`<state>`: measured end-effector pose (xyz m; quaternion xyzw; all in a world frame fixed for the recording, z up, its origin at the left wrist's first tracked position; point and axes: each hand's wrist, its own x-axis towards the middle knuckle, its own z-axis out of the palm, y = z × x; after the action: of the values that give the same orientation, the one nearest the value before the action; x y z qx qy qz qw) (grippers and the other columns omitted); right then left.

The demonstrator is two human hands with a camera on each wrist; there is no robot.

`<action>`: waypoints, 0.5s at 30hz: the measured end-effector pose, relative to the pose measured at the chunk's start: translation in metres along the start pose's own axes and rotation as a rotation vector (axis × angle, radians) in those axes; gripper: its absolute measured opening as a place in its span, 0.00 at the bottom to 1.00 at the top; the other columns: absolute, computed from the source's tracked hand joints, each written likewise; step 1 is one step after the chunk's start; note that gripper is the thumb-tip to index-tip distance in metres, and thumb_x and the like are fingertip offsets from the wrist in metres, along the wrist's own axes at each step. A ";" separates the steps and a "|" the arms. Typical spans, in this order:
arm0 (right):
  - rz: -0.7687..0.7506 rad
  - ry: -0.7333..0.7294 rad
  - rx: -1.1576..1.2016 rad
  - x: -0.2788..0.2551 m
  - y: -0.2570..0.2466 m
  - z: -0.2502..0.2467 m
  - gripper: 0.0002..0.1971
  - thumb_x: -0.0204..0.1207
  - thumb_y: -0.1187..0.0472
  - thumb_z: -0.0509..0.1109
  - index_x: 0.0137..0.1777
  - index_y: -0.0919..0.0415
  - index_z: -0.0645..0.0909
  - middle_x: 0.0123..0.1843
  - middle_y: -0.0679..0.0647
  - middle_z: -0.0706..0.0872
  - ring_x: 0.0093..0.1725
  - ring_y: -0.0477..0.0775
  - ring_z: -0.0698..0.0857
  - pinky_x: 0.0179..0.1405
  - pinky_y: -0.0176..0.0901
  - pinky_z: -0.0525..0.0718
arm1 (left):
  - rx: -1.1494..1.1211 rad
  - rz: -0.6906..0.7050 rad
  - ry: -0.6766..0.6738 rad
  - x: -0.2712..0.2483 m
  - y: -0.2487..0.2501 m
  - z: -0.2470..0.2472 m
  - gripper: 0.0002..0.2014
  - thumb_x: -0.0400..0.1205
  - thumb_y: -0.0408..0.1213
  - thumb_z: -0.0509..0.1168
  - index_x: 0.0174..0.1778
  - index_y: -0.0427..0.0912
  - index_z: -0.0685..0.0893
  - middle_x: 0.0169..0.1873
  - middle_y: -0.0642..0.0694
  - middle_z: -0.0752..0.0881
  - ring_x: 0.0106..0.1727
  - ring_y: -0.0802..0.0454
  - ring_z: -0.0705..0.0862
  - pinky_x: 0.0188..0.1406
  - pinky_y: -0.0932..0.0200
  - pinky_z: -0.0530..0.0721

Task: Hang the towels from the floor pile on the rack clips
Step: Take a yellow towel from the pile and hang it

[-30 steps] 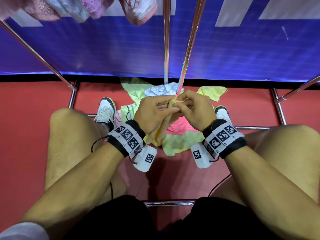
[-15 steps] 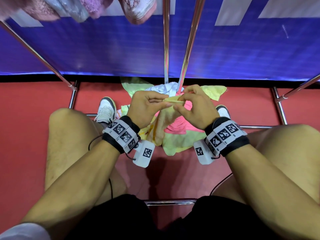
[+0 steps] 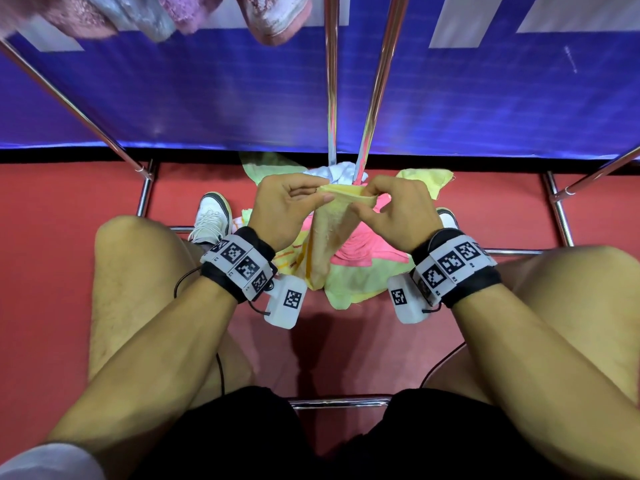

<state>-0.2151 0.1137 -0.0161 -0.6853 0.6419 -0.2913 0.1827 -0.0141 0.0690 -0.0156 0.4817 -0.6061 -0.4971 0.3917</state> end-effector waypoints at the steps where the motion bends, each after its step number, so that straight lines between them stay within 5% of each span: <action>1: 0.028 0.036 0.054 0.000 -0.001 0.000 0.10 0.72 0.53 0.78 0.38 0.57 0.82 0.35 0.48 0.88 0.32 0.52 0.84 0.38 0.44 0.81 | -0.002 0.003 0.001 0.000 0.001 0.000 0.11 0.72 0.29 0.79 0.45 0.50 0.91 0.37 0.52 0.91 0.42 0.57 0.89 0.51 0.58 0.88; 6: 0.118 0.140 0.436 0.004 -0.005 -0.001 0.22 0.65 0.63 0.83 0.40 0.47 0.70 0.36 0.58 0.87 0.34 0.49 0.84 0.33 0.37 0.80 | -0.034 0.040 0.026 -0.002 0.010 0.002 0.14 0.73 0.26 0.77 0.51 0.45 0.89 0.40 0.56 0.90 0.41 0.65 0.88 0.48 0.67 0.85; 11: 0.125 0.032 0.531 0.007 -0.003 -0.001 0.19 0.67 0.65 0.81 0.54 0.49 0.80 0.38 0.64 0.85 0.35 0.52 0.79 0.35 0.37 0.78 | -0.089 0.042 0.031 -0.005 0.012 0.002 0.14 0.72 0.24 0.77 0.46 0.49 0.89 0.37 0.59 0.91 0.44 0.60 0.90 0.51 0.63 0.88; 15: 0.118 -0.039 0.500 0.008 -0.007 0.004 0.10 0.65 0.67 0.70 0.40 0.50 0.85 0.37 0.50 0.86 0.36 0.41 0.80 0.39 0.34 0.76 | -0.121 0.022 0.039 -0.009 0.009 0.008 0.15 0.71 0.23 0.78 0.48 0.46 0.89 0.35 0.60 0.91 0.41 0.66 0.88 0.46 0.70 0.84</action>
<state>-0.2067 0.1061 -0.0132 -0.5856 0.5852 -0.4167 0.3754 -0.0214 0.0801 -0.0084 0.4600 -0.5726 -0.5190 0.4372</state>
